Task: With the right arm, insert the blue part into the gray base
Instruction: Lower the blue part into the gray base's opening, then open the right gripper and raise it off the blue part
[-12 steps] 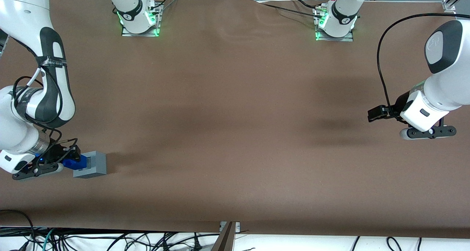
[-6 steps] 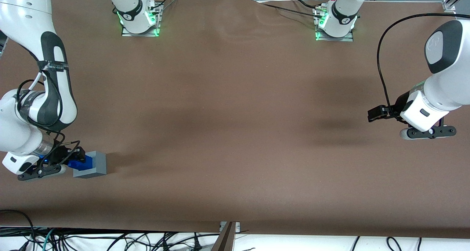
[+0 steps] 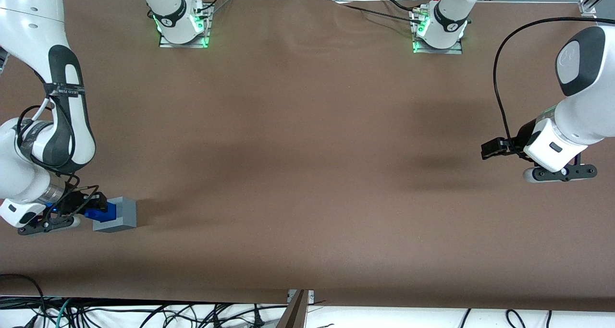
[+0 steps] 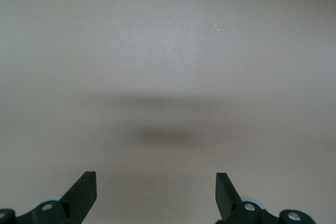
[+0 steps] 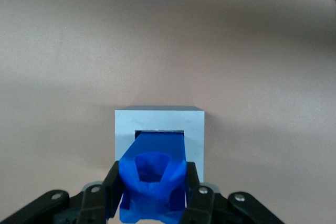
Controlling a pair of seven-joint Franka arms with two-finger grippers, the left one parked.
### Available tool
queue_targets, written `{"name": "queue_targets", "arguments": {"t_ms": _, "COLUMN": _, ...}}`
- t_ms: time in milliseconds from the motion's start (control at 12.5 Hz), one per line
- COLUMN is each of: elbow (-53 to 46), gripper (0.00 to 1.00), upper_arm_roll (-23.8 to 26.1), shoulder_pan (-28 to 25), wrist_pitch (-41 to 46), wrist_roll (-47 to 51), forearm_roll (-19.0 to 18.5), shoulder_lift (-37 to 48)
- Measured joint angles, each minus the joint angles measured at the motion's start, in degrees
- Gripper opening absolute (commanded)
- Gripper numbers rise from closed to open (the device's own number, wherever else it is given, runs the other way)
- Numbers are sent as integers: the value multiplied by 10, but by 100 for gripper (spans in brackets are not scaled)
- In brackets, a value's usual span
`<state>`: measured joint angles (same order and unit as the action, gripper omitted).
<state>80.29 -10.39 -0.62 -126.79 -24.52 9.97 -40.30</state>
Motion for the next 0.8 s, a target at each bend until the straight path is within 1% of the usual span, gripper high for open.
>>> {"name": "queue_targets", "arguments": {"t_ms": 80, "elbow": 0, "gripper": 39, "upper_arm_roll": 0, "shoulder_pan": 1, "wrist_pitch": -2, "wrist_roll": 0, "forearm_roll": 4, "shoulder_lift": -2}}
{"name": "queue_targets", "arguments": {"t_ms": 160, "elbow": 0, "gripper": 43, "upper_arm_roll": 0, "shoulder_pan": 1, "wrist_pitch": -2, "wrist_roll": 0, "forearm_roll": 6, "shoulder_lift": -2}}
{"name": "queue_targets", "arguments": {"t_ms": 240, "elbow": -1, "gripper": 85, "upper_arm_roll": 0, "shoulder_pan": 1, "wrist_pitch": -3, "wrist_roll": 0, "forearm_roll": 7, "shoulder_lift": -2}}
{"name": "queue_targets", "arguments": {"t_ms": 320, "elbow": -1, "gripper": 99, "upper_arm_roll": 0, "shoulder_pan": 1, "wrist_pitch": -3, "wrist_roll": 0, "forearm_roll": 7, "shoulder_lift": -2}}
{"name": "queue_targets", "arguments": {"t_ms": 640, "elbow": -18, "gripper": 100, "upper_arm_roll": 2, "shoulder_pan": 1, "wrist_pitch": -5, "wrist_roll": 0, "forearm_roll": 8, "shoulder_lift": -1}}
{"name": "queue_targets", "arguments": {"t_ms": 800, "elbow": -54, "gripper": 100, "upper_arm_roll": 2, "shoulder_pan": 1, "wrist_pitch": 49, "wrist_roll": 0, "forearm_roll": 8, "shoulder_lift": 10}}
